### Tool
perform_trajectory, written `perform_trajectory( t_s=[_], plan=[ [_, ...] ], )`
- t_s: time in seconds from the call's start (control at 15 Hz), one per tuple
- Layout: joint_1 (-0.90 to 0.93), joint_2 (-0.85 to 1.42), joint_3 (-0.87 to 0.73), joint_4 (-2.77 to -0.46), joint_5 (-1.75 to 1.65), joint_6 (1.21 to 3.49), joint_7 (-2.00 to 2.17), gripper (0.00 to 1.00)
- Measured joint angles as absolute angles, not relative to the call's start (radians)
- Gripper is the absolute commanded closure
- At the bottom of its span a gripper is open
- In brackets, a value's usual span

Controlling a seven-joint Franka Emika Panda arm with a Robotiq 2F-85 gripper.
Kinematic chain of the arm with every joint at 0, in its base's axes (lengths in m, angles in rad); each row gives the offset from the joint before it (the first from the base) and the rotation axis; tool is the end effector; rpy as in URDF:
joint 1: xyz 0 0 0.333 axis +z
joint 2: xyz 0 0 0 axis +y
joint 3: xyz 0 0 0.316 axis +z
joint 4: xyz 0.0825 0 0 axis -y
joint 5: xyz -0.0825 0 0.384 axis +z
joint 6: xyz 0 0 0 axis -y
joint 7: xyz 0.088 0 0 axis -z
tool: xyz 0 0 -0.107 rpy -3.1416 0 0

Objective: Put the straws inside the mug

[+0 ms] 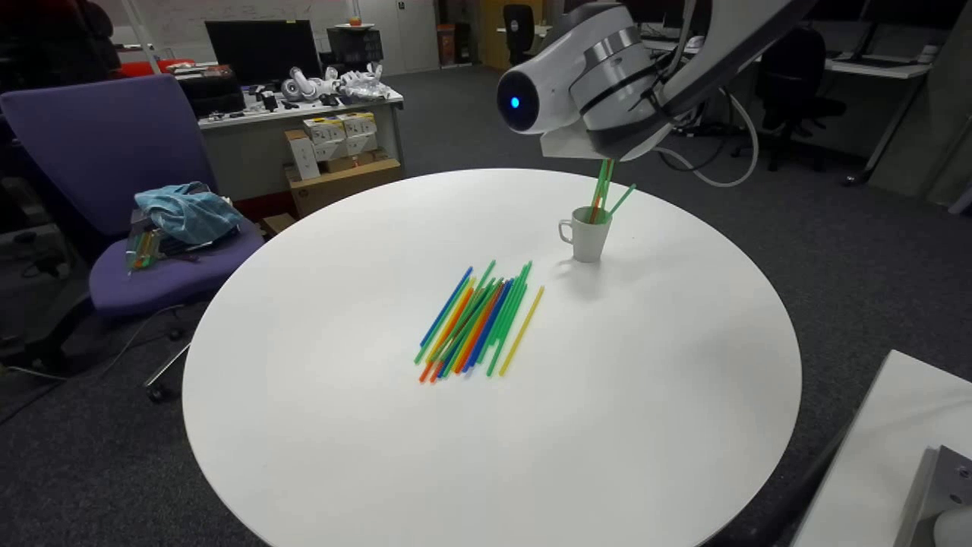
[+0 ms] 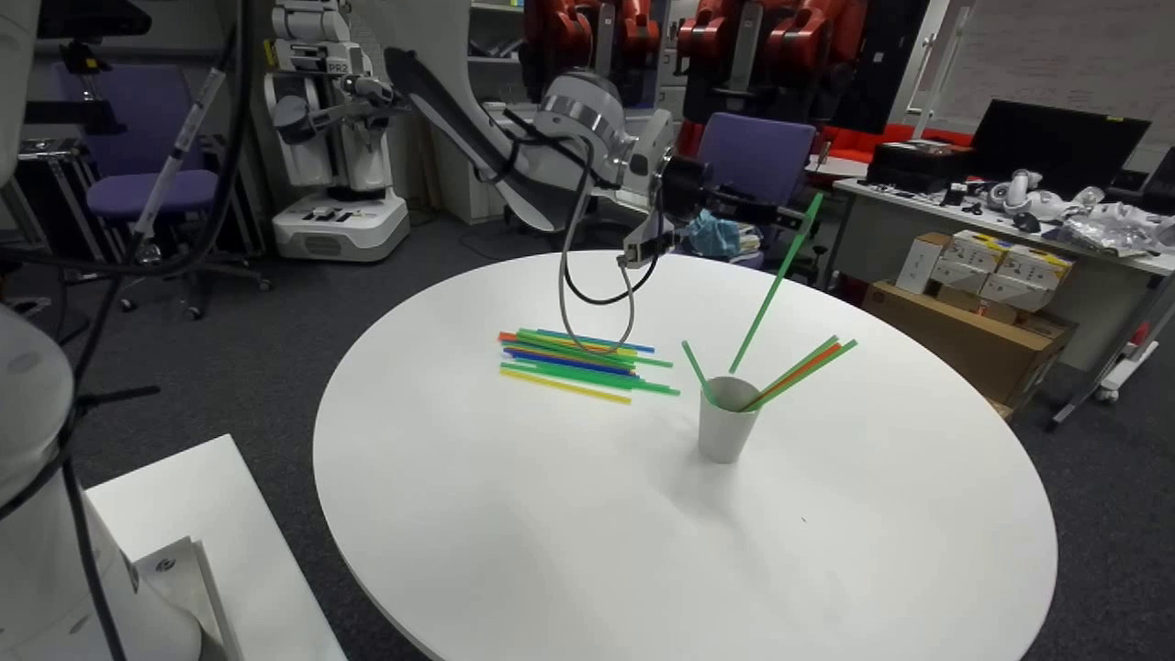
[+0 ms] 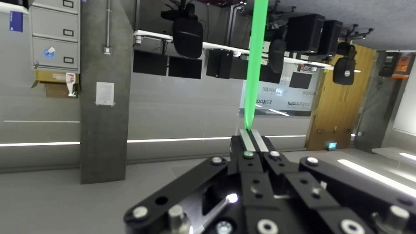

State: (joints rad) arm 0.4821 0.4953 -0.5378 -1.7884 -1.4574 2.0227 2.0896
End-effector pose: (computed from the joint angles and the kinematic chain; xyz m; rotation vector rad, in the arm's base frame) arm 0.6592 -0.0558 0.3498 1.5635 -1.0181 1.2641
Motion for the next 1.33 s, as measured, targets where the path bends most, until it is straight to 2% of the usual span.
perform_trajectory(
  t_s=[0.27, 0.47, 0.8, 1.33],
  plan=[
    [0.291, 0.507, -0.284, -1.802, -1.51, 1.905, 2.114, 1.0],
    [0.204, 0.517, -0.183, -1.81, -1.523, 1.885, 2.116, 1.0],
    [0.129, 0.519, -0.111, -1.812, -1.525, 1.884, 2.116, 1.0],
    [0.102, 0.499, -0.089, -1.796, -1.528, 1.884, 2.116, 1.0]
  ],
)
